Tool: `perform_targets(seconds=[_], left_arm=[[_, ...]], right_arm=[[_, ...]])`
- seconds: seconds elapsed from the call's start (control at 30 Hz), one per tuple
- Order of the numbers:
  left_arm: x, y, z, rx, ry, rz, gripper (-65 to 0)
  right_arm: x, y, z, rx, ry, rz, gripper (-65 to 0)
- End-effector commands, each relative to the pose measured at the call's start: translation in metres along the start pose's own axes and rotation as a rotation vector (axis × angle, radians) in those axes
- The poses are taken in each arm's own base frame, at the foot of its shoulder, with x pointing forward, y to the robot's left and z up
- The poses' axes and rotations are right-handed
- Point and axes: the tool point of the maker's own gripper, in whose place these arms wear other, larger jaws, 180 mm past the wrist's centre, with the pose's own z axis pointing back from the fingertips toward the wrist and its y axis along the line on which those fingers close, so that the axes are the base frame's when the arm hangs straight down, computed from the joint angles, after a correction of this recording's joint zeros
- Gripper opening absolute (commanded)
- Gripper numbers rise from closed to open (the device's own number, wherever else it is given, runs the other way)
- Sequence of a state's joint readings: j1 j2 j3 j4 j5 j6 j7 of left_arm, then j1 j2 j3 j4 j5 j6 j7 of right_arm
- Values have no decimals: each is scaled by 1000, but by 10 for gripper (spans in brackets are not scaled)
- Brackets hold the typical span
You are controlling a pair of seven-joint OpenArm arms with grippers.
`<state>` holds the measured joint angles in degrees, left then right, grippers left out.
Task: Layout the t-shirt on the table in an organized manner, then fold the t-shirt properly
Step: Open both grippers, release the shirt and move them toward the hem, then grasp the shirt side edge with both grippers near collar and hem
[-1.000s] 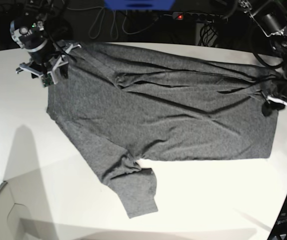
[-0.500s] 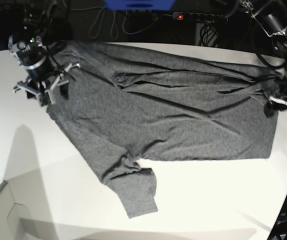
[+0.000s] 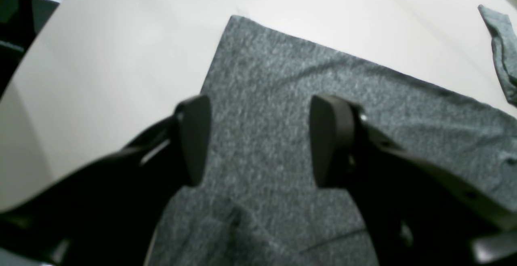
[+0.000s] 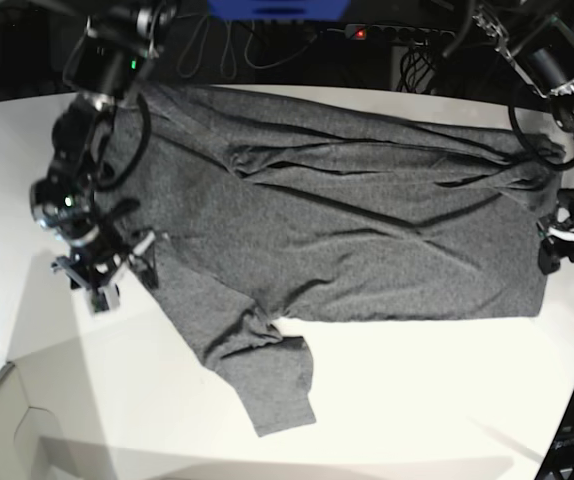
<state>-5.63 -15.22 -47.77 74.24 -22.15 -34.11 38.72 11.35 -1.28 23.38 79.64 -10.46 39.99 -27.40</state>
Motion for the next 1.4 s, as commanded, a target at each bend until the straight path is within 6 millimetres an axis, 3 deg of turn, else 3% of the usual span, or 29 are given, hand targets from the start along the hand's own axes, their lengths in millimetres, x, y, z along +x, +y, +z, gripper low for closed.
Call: perform_targets(seconds=[0.0,0.23,0.4,0.6,0.7,0.77,0.93,1.1,1.2,1.37], left_arm=[[24,1,3,-6,-66,-19,-276],[28,10,7,13,-68,-35,-276],[25,19,12,31,-50,-52,-276],[28,21,12,37,-57,-48,-276],[41,14,5,22,-84,-39,-276],[38,15,-4,15,-72,-4,-276],[30,26,-28,35,-15,41,-276],[40,29,-55,60,34,41,-275],[53,32,-67,68,-2,36,-275],[49,27,-96,56,13,62,-275]], right_arm=[[25,-2,-8,10,-60,-10,-250],[39,4,-60,95,-9,-46,-251],[46,7,-78,134,-64,-62,-250],[22,1,-87,162,-22,-110,-252],[13,-3,-88,132,-17,-133,-257],[-1,-2,-88,127,0,-146,-293],[-21,7,-86,138,30,-159,-481],[-27,8,-85,142,46,-161,-650],[-34,7,-82,137,57,-159,-650],[-26,-1,-76,114,24,-131,-650]])
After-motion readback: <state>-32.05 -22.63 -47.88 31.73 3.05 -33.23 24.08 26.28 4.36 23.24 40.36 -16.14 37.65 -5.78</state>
